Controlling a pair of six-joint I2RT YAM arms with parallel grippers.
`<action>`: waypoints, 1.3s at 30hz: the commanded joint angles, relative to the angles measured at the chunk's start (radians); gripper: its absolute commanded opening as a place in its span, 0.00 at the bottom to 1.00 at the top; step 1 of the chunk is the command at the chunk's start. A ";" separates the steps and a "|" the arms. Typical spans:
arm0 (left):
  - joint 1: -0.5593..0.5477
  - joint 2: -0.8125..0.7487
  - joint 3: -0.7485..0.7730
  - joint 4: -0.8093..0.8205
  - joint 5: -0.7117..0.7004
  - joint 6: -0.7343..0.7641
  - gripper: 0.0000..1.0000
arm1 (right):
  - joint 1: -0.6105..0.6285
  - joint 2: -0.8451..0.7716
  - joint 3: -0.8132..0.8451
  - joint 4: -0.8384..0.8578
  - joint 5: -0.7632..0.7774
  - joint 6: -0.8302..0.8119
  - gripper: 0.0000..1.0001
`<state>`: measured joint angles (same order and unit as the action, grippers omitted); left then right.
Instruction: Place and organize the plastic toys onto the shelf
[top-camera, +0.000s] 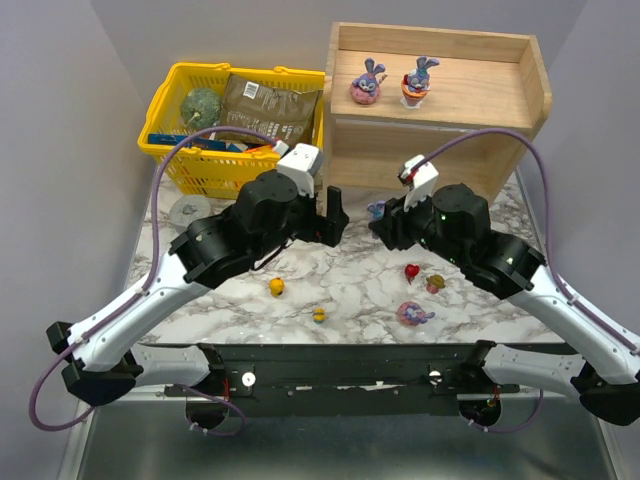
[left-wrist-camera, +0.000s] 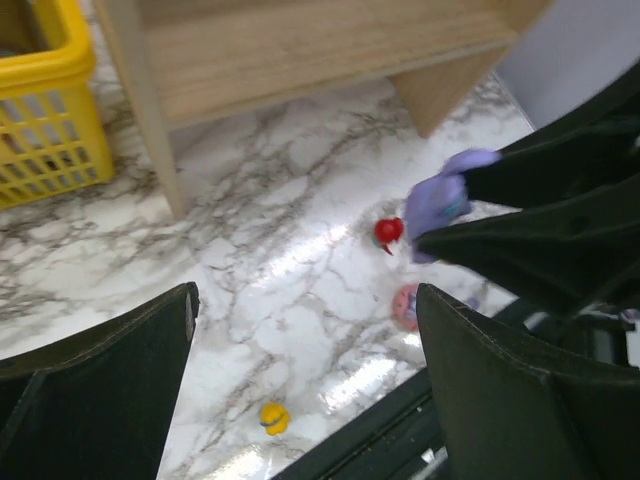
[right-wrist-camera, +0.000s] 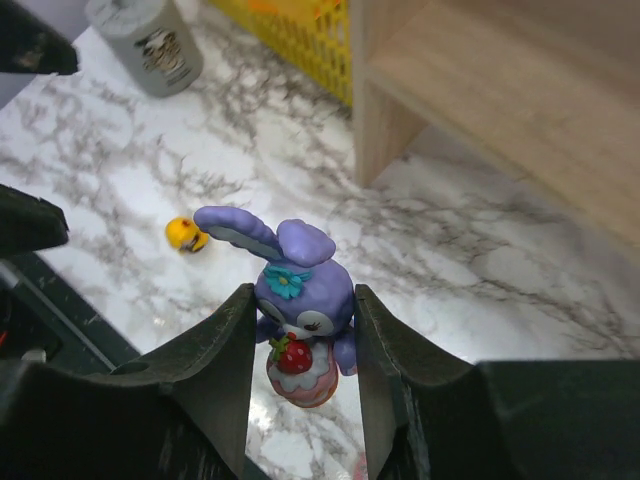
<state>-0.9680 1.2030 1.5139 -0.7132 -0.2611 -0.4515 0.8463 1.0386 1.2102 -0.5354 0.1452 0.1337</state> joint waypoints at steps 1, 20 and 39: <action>0.014 -0.127 -0.148 0.153 -0.214 0.016 0.99 | 0.004 0.020 0.162 -0.028 0.261 -0.025 0.01; 0.032 -0.186 -0.307 0.198 -0.228 -0.020 0.99 | -0.246 0.193 0.607 0.101 0.373 -0.151 0.01; 0.113 -0.131 -0.235 0.190 -0.139 0.063 0.99 | -0.421 0.305 0.655 0.115 0.222 -0.092 0.01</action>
<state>-0.8810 1.0657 1.2503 -0.5320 -0.4351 -0.4160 0.4511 1.3346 1.8278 -0.4599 0.4198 0.0113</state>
